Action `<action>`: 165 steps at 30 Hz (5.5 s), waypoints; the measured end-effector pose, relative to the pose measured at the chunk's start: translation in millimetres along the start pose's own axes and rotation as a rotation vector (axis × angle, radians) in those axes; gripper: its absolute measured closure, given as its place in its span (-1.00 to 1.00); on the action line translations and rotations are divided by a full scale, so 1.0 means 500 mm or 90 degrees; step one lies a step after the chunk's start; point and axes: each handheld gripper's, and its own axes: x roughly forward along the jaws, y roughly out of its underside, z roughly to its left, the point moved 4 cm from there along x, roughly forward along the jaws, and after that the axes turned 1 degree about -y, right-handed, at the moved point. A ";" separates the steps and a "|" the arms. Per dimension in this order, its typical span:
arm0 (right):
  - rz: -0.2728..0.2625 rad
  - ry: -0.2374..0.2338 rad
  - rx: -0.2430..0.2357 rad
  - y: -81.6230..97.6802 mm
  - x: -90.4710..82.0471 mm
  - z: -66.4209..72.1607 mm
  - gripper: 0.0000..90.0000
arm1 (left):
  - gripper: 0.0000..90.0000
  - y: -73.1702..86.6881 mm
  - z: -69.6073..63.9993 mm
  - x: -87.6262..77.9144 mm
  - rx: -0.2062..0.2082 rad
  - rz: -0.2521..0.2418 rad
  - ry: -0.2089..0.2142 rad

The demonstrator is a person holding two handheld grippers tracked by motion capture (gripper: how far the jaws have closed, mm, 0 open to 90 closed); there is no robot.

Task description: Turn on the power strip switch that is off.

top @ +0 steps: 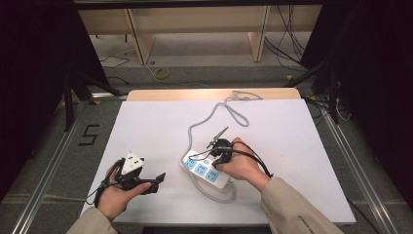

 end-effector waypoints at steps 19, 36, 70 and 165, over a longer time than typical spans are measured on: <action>-0.004 -0.003 0.001 0.003 0.000 -0.001 1.00 | -0.80 -0.001 -0.001 0.002 0.003 0.001 0.001; -0.007 -0.003 -0.001 0.004 -0.002 -0.001 1.00 | -0.80 -0.001 -0.002 0.003 0.001 0.000 0.003; -0.099 0.015 0.006 0.012 -0.053 -0.016 0.82 | -0.80 -0.001 -0.003 0.004 -0.001 0.002 0.002; -0.348 0.097 0.139 0.289 -0.183 -0.109 -0.18 | -0.80 0.001 -0.006 0.005 0.000 0.013 0.005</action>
